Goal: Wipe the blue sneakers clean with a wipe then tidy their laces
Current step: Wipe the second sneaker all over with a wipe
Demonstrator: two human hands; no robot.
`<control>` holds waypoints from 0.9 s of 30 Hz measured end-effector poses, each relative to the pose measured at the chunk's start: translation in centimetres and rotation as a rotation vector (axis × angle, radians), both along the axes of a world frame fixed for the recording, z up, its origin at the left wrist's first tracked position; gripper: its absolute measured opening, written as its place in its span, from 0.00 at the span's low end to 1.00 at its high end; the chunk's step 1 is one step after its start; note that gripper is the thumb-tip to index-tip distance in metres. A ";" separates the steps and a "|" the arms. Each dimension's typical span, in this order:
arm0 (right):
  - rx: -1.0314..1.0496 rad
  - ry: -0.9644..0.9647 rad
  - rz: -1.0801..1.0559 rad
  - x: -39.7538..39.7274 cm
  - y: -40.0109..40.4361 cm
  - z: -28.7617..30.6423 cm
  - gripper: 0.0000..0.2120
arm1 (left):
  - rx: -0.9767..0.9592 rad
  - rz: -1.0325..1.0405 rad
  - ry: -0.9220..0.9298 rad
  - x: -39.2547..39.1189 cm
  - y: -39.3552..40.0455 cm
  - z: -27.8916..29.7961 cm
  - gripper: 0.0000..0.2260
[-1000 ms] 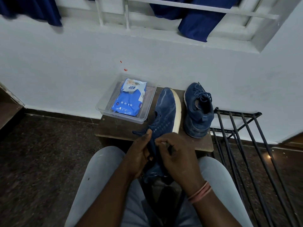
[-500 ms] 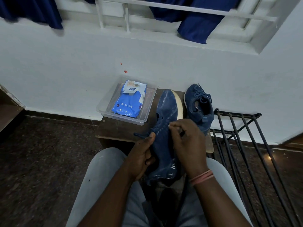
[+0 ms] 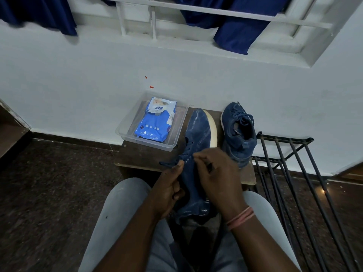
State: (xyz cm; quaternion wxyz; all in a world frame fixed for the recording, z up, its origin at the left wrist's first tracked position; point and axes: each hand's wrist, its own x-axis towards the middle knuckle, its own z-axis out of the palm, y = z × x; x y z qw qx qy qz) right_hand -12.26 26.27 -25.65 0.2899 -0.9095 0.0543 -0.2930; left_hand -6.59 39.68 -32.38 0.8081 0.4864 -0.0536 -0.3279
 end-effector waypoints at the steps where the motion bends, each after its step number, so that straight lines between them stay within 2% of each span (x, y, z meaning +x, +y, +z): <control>1: 0.003 0.017 0.058 -0.6 0.8 -0.1 0.06 | -0.007 -0.001 -0.001 0.0 0.2 0.1 0.17; 4: -0.032 0.038 0.110 -1.1 0.9 -0.4 0.06 | -0.003 0.017 0.005 0.1 0.1 0.0 0.17; 9: -0.002 -0.005 -0.106 1.2 -2.6 0.2 0.05 | -0.001 0.018 0.014 -0.2 -0.5 -0.1 0.24; 11: -0.008 -0.005 -0.049 0.7 -1.6 0.4 0.05 | 0.001 0.026 0.015 0.0 -0.3 -0.3 0.28; 14: 0.021 0.029 0.098 -1.2 0.6 -0.4 0.07 | -0.015 0.022 0.026 0.2 -0.1 -0.6 0.23; 16: 0.012 0.036 0.114 -1.7 0.4 -0.6 0.08 | -0.037 0.003 0.025 0.2 -0.1 -0.3 0.20; 18: 0.022 0.008 0.010 -0.7 -1.1 -0.7 0.07 | -0.024 -0.010 0.023 0.0 -0.2 -0.1 0.21; 20: 0.084 -0.010 -0.103 0.3 -2.4 -0.4 0.05 | 0.012 -0.003 0.020 -0.2 -0.4 0.2 0.25; 22: 0.097 -0.014 -0.096 0.4 -2.4 -0.3 0.05 | -0.005 0.017 0.025 -0.3 -0.4 0.3 0.27; 25: 0.068 -0.011 0.053 -0.8 -0.1 -0.8 0.05 | -0.045 0.037 0.045 -0.2 0.0 0.5 0.16; 27: 0.046 0.009 0.145 -1.6 0.8 -1.1 0.06 | -0.072 0.028 0.054 -0.2 0.1 0.6 0.13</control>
